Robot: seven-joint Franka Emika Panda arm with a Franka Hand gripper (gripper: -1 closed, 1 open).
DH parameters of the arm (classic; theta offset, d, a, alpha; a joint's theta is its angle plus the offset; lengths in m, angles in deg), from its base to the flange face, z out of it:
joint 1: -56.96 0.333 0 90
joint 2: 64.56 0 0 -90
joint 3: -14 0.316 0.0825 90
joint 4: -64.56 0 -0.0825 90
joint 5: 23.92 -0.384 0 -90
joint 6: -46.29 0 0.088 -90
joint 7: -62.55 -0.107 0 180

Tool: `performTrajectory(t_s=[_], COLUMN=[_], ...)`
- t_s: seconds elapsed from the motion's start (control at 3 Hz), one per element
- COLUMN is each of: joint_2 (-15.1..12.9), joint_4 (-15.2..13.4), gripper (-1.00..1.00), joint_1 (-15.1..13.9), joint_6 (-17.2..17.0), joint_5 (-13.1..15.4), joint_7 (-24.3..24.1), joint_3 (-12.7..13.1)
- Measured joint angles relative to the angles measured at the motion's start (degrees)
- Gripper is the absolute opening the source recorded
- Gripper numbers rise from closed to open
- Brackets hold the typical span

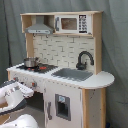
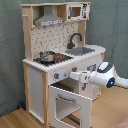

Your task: Play with the kitchen

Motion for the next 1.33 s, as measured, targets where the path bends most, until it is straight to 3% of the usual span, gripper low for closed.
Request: performTrajectory(t_s=[0.67,1.0,1.33], joint_2=[-0.2,-0.2,-0.2], joint_4=[1.6,5.5,10.7], gripper=[1.00,1.00,1.00], joint_1=[7.7,9.1,9.1], joint_6=[-7.4,-9.2,-12.5], joint_5=[0.0,-0.1,-2.4], joint_7=[0.1,0.5,0.1], joint_3=[-3.4,-7.7,-8.2])
